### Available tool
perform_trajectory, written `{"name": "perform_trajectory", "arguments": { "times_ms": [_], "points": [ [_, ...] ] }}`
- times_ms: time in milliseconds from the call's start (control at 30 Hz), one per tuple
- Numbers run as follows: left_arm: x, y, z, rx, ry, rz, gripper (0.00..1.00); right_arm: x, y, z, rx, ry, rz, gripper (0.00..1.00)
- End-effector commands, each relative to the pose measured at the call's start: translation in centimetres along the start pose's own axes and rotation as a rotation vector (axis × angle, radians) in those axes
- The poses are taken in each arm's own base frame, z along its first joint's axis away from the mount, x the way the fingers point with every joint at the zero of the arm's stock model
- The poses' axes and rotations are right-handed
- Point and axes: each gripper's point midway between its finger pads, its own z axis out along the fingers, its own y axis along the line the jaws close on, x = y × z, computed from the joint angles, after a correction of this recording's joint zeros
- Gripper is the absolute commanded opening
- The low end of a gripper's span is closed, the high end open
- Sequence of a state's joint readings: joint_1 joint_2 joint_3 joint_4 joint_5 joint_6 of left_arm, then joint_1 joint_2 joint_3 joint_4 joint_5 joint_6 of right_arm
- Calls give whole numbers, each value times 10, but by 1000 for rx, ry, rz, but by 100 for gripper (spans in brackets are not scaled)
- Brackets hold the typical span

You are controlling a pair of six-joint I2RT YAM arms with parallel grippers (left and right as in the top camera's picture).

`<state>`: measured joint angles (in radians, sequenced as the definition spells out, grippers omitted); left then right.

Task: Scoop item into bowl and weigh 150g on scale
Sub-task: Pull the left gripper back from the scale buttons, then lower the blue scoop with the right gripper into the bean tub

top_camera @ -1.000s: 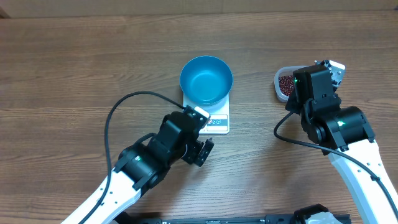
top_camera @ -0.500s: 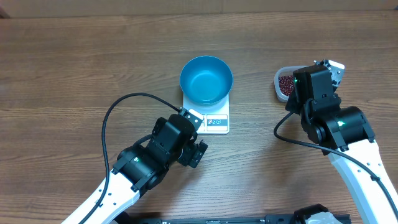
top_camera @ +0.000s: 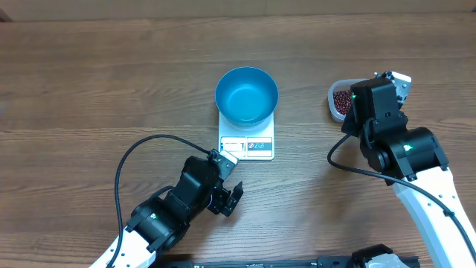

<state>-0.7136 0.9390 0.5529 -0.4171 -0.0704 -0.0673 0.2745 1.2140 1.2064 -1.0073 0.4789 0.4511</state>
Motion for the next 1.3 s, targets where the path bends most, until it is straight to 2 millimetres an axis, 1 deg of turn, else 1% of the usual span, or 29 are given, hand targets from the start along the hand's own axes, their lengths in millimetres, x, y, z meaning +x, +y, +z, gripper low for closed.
{"name": "perform_trajectory", "arguments": {
  "times_ms": [0, 100, 300, 433, 567, 1267],
  "points": [
    [2, -4, 3, 19, 6, 72, 100, -11, -2, -4, 7, -30, 11, 4],
    [3, -3, 8, 10, 19, 72, 100, -11, -2, -4, 5, -28, 11, 4],
    [-13, -4, 9, 12, -43, 37, 100, -10, -2, -4, 6, -27, 9, 4],
    [-17, 9, 9, -66, -65, -16, 99, -10, -2, -4, 7, -25, 6, 4],
    [-23, 12, 8, -80, -89, -20, 100, -10, -2, -4, 7, -25, 5, 4],
    [-22, 11, 9, -76, -83, -19, 99, -10, -2, -4, 6, -26, 6, 4]
  ]
}}
